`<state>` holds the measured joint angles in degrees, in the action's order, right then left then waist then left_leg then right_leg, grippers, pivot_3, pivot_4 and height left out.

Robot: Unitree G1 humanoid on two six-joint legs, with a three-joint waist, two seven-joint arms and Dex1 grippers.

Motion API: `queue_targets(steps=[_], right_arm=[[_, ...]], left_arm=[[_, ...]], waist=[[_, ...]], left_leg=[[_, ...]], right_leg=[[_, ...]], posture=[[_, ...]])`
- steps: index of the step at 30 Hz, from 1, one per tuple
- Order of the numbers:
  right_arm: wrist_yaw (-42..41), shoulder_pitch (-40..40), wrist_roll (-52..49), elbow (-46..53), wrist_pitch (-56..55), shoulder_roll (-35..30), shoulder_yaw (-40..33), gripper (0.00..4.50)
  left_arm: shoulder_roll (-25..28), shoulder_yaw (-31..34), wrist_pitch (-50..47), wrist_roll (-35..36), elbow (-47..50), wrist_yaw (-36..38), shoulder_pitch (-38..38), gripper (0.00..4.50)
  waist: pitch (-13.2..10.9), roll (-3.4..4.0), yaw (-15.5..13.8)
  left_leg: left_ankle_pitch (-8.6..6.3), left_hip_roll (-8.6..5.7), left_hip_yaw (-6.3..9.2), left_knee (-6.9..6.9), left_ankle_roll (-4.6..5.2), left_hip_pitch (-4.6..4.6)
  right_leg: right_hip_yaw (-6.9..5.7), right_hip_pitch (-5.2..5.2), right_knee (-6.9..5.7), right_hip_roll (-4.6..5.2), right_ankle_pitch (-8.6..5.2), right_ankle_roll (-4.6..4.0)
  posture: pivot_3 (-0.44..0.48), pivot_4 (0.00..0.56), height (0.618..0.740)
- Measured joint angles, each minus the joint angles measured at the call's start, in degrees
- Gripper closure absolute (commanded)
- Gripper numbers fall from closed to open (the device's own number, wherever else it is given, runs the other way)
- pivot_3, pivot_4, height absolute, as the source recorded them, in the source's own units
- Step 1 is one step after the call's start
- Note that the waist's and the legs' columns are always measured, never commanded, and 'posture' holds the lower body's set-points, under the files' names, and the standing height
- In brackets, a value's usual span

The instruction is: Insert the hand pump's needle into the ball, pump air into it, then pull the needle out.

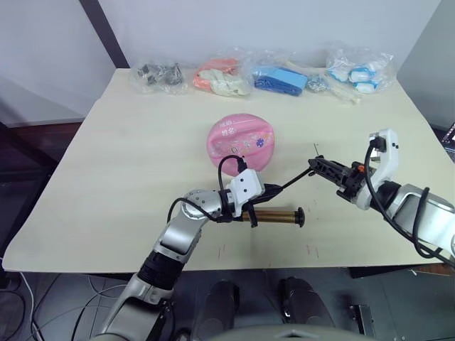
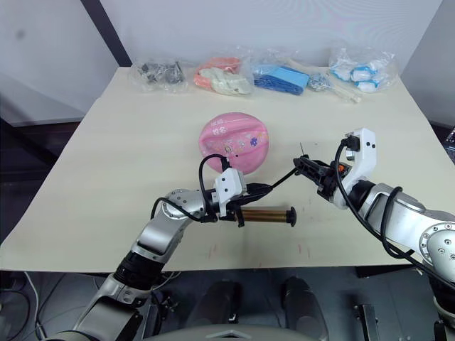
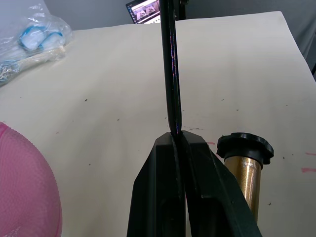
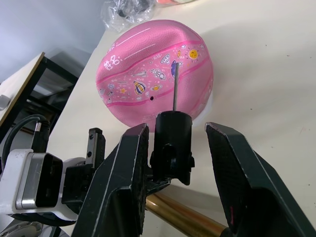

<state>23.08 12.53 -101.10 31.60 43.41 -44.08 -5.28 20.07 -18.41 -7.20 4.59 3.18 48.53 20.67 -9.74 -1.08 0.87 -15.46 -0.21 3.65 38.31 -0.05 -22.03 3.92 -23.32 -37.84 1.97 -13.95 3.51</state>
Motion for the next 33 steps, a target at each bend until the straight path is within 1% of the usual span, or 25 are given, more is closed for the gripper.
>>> queue_targets(steps=[15,18,20,31,33], right_arm=[[0.0,-0.6,0.0,1.1,-0.1,-0.1,-0.2,2.57],[0.0,-0.6,0.0,1.1,-0.3,-0.1,-0.2,3.36],[0.0,-0.6,0.0,1.1,-0.3,-0.1,-0.2,4.15],[0.0,-0.8,-0.4,1.1,-1.1,0.7,-0.1,4.16],[0.0,-0.8,-0.5,1.1,-1.1,0.7,-0.1,4.16]], left_arm=[[0.0,0.0,-0.2,0.1,0.0,0.0,-0.1,4.50],[0.1,0.0,-0.2,0.1,0.0,0.1,-0.1,4.50],[0.0,0.0,-0.2,0.1,0.0,0.1,-0.1,4.50],[0.0,0.0,-0.4,0.3,0.0,0.1,-0.2,4.50],[-0.5,0.2,-1.2,1.2,0.1,-0.1,-0.6,4.50]], waist=[[0.0,0.00,0.0],[0.0,0.00,0.0],[0.0,0.00,0.0],[0.0,0.00,0.0],[0.0,0.00,0.0]], left_leg=[[0.00,0.00,0.00,0.00,0.00,0.00],[0.00,0.00,0.00,0.00,0.00,-0.01],[0.00,0.00,0.00,0.00,0.00,-0.01],[0.00,0.00,0.00,0.00,0.00,-0.01],[0.00,0.03,0.01,0.00,0.00,-0.02]], right_leg=[[0.00,0.00,0.01,0.00,0.00,0.00],[0.00,0.00,0.02,0.00,0.00,0.00],[0.00,0.00,0.02,0.00,0.00,0.00],[0.00,0.00,0.02,0.00,0.00,0.00],[0.00,0.00,0.03,0.00,0.00,0.00]], posture=[[0.000,0.150,0.740],[0.000,0.150,0.740],[0.000,0.150,0.740],[0.000,0.150,0.740],[0.000,0.150,0.740]])
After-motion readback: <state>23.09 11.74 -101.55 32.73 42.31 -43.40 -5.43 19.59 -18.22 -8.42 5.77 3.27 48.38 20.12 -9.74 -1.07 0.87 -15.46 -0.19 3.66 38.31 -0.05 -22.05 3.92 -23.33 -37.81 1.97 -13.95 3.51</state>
